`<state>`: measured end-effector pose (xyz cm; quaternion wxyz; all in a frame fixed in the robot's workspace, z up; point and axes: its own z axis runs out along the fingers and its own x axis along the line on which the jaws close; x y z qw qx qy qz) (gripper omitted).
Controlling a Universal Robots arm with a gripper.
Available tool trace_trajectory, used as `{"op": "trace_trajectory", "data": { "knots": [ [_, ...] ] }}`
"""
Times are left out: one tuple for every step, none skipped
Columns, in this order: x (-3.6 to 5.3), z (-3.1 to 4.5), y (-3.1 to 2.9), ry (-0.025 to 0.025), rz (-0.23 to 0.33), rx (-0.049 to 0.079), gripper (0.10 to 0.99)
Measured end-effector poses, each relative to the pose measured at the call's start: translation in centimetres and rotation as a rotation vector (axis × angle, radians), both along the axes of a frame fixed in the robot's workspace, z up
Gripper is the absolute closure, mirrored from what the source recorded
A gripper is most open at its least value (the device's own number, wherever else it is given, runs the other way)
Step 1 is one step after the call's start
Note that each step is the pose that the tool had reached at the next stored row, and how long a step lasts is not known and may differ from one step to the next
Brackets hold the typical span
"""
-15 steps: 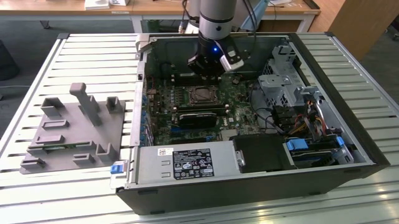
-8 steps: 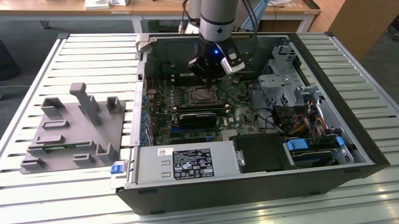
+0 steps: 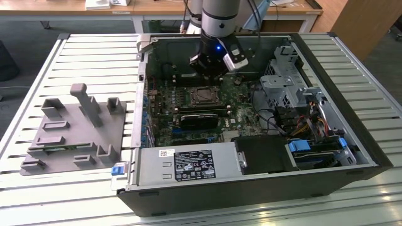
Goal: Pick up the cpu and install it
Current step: 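Install the second cpu locking lever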
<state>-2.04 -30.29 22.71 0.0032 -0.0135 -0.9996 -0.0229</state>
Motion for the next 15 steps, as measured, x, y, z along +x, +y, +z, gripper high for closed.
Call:
{"op": "trace_trajectory", "data": {
  "knots": [
    [0.00, 0.45, 0.00, 0.0000, 0.000, 0.000, 0.980],
    [0.00, 0.85, 0.00, 0.0001, 0.000, 0.000, 0.980],
    [0.00, 1.24, 0.00, 0.0000, 0.000, 0.000, 0.980],
    [0.00, 1.59, 0.00, 0.0000, 0.000, 0.000, 0.980],
    [0.00, 1.82, 0.00, 0.0001, 0.000, 0.000, 0.980],
    [0.00, 1.95, -0.02, 0.0002, 0.000, 0.000, 0.980],
    [0.00, 1.97, -0.06, 0.0000, 0.000, 0.000, 0.980],
    [0.00, 1.97, -0.13, 0.0000, 0.000, 0.000, 0.980],
    [0.00, 1.97, -0.26, 0.0001, 0.000, 0.000, 0.980],
    [0.00, 1.97, -0.44, 0.0001, 0.000, 0.000, 0.980],
    [0.00, 1.97, -0.68, 0.0000, 0.000, 0.000, 0.980],
    [0.00, 1.96, -0.95, 0.0000, 0.000, 0.000, 0.980],
    [0.00, 1.96, -1.28, 0.0001, 0.000, 0.000, 0.980],
    [0.00, 1.95, -1.65, 0.0001, 0.000, 0.000, 0.980],
    [0.00, 1.93, -2.00, 0.0001, 0.000, 0.000, 0.980]
  ]
}}
